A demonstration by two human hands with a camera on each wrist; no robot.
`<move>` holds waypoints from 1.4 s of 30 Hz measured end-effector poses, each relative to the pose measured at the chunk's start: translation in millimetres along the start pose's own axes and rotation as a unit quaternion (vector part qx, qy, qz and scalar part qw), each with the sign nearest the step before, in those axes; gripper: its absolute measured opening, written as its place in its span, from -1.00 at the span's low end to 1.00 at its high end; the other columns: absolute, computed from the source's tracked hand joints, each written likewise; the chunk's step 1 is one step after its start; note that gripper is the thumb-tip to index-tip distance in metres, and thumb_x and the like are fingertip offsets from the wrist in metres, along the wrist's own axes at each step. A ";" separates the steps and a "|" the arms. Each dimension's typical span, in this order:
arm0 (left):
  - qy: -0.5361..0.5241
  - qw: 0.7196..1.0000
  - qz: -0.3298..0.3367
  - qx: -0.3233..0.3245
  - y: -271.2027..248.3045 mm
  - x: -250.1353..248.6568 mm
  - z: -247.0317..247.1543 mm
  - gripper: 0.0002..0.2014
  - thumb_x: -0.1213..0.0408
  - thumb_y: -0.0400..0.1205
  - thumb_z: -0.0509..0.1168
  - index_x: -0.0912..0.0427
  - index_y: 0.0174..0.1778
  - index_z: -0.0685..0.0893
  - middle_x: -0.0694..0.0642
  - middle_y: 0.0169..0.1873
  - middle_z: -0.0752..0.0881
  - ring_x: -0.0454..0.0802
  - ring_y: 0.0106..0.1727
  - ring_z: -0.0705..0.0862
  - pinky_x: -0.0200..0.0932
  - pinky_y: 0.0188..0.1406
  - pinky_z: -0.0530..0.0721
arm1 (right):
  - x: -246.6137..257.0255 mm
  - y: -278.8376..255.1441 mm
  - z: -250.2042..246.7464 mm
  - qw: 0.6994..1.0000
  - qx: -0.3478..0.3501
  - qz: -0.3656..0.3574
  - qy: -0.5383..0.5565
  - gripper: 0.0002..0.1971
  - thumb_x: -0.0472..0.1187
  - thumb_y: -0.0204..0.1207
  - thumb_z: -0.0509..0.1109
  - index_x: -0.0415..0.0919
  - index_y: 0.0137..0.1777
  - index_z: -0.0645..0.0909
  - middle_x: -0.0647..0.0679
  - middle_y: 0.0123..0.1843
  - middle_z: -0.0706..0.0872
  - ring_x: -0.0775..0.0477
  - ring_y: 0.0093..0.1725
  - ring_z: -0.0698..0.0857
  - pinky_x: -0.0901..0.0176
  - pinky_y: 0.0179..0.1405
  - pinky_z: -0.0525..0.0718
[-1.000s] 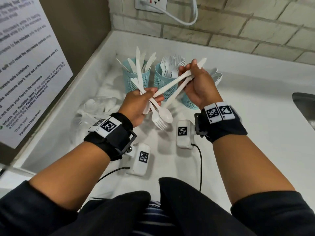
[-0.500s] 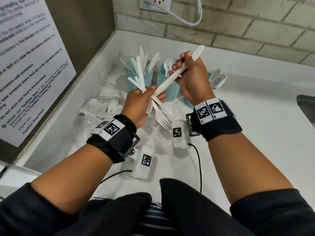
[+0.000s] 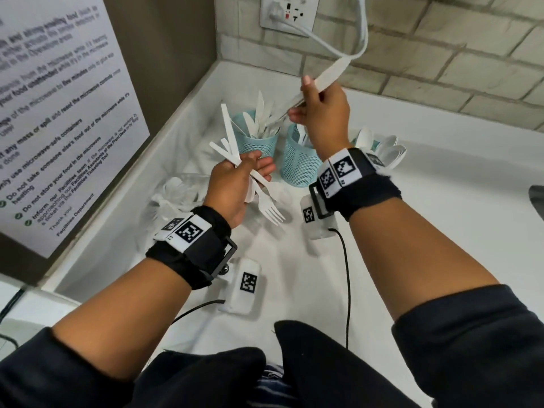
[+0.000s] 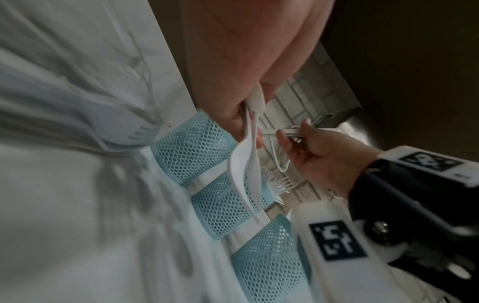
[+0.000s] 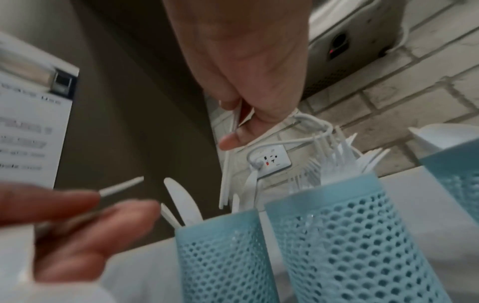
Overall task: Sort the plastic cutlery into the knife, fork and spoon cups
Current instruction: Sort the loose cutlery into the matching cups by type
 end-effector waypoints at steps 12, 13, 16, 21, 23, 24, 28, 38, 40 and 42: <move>0.004 0.999 -0.039 0.037 -0.8 -2.8 1.5 -0.72 0.41 0.73 0.07 0.46 0.29 0.50 0.28 0.03 0.70 0.02 -0.09 0.75 -0.18 -0.02 0.70 | -13.3 8.5 37.3 0.970 0.047 -0.083 -0.225 -0.54 -0.22 0.59 0.29 -0.24 0.46 0.33 -0.28 0.21 0.63 -0.23 0.12 0.66 0.04 0.05 0.58; 0.004 0.998 -0.043 0.042 -1.1 -2.7 2.3 -0.71 0.41 0.73 0.06 0.46 0.30 0.50 0.31 0.07 0.68 0.03 -0.08 0.75 -0.19 -0.03 0.70 | -10.8 8.6 38.8 0.958 0.055 -0.110 -0.259 -0.54 -0.22 0.62 0.24 -0.21 0.50 0.30 -0.26 0.26 0.61 -0.22 0.17 0.62 0.03 0.08 0.56; 0.006 0.997 -0.051 0.050 -2.5 -1.8 4.1 -0.70 0.40 0.73 0.05 0.46 0.31 0.49 0.37 0.16 0.66 0.04 -0.07 0.74 -0.18 -0.04 0.69 | -6.9 6.1 43.4 0.927 0.069 -0.157 -0.333 -0.54 -0.22 0.66 0.16 -0.18 0.55 0.28 -0.19 0.26 0.63 -0.22 0.24 0.54 0.01 0.16 0.52; -0.004 0.997 -0.058 0.058 -2.8 -2.0 2.6 -0.77 0.41 0.73 0.05 0.39 0.21 0.52 0.40 0.19 0.64 0.04 -0.11 0.75 -0.18 -0.06 0.71 | -4.5 8.6 52.0 0.947 0.089 -0.161 -0.263 -0.57 -0.35 0.61 0.17 -0.17 0.47 0.36 -0.22 0.00 0.75 -0.21 -0.10 0.69 0.04 -0.09 0.63; -0.011 0.996 -0.063 0.067 -2.8 -1.2 1.7 -0.77 0.40 0.73 0.04 0.37 0.21 0.52 0.36 0.15 0.66 0.03 -0.11 0.75 -0.20 -0.09 0.73 | -15.1 9.7 60.0 0.910 0.131 -0.160 -0.360 -0.65 -0.28 0.63 0.11 -0.09 0.37 0.49 -0.22 0.07 0.72 -0.28 0.05 0.66 0.01 -0.03 0.61; -0.013 0.995 -0.065 0.073 -2.9 -0.8 1.3 -0.75 0.39 0.73 0.03 0.38 0.24 0.51 0.32 0.11 0.67 0.02 -0.09 0.75 -0.21 -0.09 0.73 | -21.5 8.9 62.8 0.889 0.151 -0.154 -0.405 -0.67 -0.25 0.63 0.09 -0.06 0.31 0.55 -0.21 0.11 0.70 -0.30 0.12 0.62 0.01 0.00 0.60; -0.031 0.991 -0.080 0.102 -3.0 -1.3 1.4 -0.73 0.39 0.74 -0.01 0.35 0.26 0.49 0.26 0.07 0.68 0.02 0.01 0.73 -0.18 0.02 0.70 | -13.5 3.5 56.0 0.871 0.147 -0.185 -0.431 -0.64 -0.14 0.65 0.14 -0.17 0.39 0.54 -0.16 0.30 0.66 -0.22 0.37 0.42 0.03 0.25 0.46; -0.082 0.987 -0.046 0.129 3.0 -7.6 3.2 -0.80 0.39 0.73 0.04 0.28 0.11 0.57 0.12 -0.09 0.79 -0.05 -0.01 0.78 -0.20 -0.01 0.76 | 20.2 -25.8 -1.4 0.791 0.397 0.027 -0.465 -0.48 0.22 0.53 0.26 -0.28 0.04 0.70 -0.05 -0.11 0.77 0.14 -0.12 0.73 0.33 -0.12 0.63; -0.077 0.988 -0.034 0.132 3.0 -7.9 7.0 -0.80 0.38 0.73 0.06 0.26 0.11 0.57 0.08 -0.10 0.80 -0.05 -0.03 0.79 -0.21 -0.01 0.76 | 2.7 -42.8 -8.3 0.760 0.460 0.124 -0.443 -0.48 0.20 0.53 0.25 -0.24 0.21 0.65 0.01 -0.01 0.77 0.00 0.10 0.72 0.11 0.14 0.67; -0.072 0.988 -0.023 0.132 1.9 -8.4 11.1 -0.82 0.37 0.73 0.07 0.24 0.09 0.57 0.07 -0.09 0.79 -0.10 -0.07 0.80 -0.25 -0.07 0.76 | -12.8 -52.0 -8.9 0.784 0.465 0.181 -0.369 -0.50 0.13 0.50 0.33 -0.28 0.23 0.63 0.04 -0.12 0.75 0.01 0.01 0.74 0.06 0.18 0.70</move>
Point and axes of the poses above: each hand's wrist, its own y-axis towards the middle knuckle, its own z-axis out of the palm, x = y × z, the point moved 6 cm from there along y, towards the middle knuckle
